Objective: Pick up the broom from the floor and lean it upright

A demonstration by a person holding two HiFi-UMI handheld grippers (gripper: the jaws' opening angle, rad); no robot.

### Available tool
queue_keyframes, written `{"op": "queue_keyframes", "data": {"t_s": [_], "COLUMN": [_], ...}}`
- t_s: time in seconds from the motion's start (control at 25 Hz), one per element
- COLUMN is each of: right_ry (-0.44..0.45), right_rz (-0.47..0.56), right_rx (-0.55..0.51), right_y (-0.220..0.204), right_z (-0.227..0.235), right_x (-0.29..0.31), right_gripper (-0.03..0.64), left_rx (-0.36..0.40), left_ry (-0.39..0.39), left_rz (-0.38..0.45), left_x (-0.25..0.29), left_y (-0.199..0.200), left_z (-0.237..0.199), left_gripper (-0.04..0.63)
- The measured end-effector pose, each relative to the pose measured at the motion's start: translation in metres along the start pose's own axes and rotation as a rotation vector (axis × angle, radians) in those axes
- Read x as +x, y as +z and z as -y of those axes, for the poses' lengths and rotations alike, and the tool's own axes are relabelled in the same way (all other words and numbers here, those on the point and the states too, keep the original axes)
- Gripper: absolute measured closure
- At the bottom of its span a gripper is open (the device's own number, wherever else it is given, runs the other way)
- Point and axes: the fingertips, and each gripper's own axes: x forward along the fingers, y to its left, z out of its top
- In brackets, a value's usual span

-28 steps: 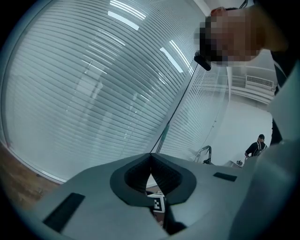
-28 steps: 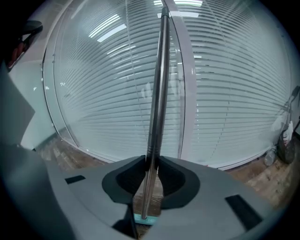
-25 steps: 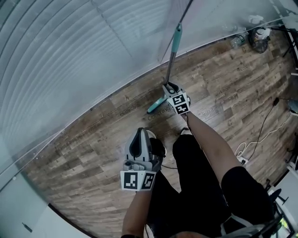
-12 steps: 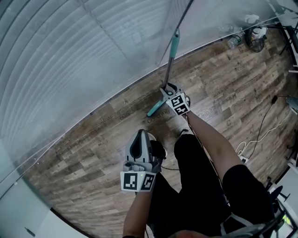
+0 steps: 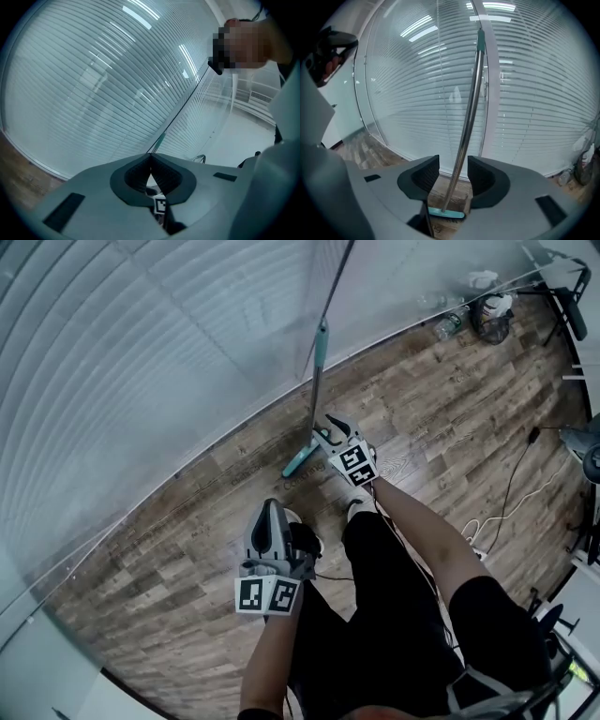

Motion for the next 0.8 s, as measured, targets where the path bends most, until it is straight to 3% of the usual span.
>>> {"op": "queue_keyframes", "data": {"t_s": [0.16, 0.28, 0.52, 0.6, 0.68, 0.8], "right_ry": [0.027, -0.014, -0.011, 0.049, 0.122, 0.21], "right_rz": [0.057, 0.064, 0.138, 0.136, 0.154, 0.277], "right_rx": [0.044, 0.189, 0.489, 0.495, 0.435, 0.311], "right_y": [0.048, 0.089, 0.196, 0.232, 0.274, 0.344], "right_z": [-0.017, -0.026, -0.069, -0.094, -0.117, -0.141], "right_x": [-0.084, -0.16, -0.289, -0.335, -0.376, -0.428], "right_gripper": [0.442, 0.443, 0.58, 0.597, 0.598, 0.598], "left_rx": [0.001, 0.049, 0.131, 0.142, 0.157, 0.173], "left_ry": [0.039, 0.017, 0.041, 0.047, 0.043, 0.032], "left_rz": [-0.002, 0.002, -0.013, -0.003, 0.031, 0.082], "left_x": [-0.024, -0.04, -0.081, -0.105, -0.127, -0.154], "left_y": [0.012, 0.034, 0.082, 0.106, 0.134, 0.181], "left_z": [0.028, 0.061, 0.097, 0.121, 0.145, 0.171], "left_gripper": [0.577, 0.577, 0.577, 0.577, 0.577, 0.577]}}
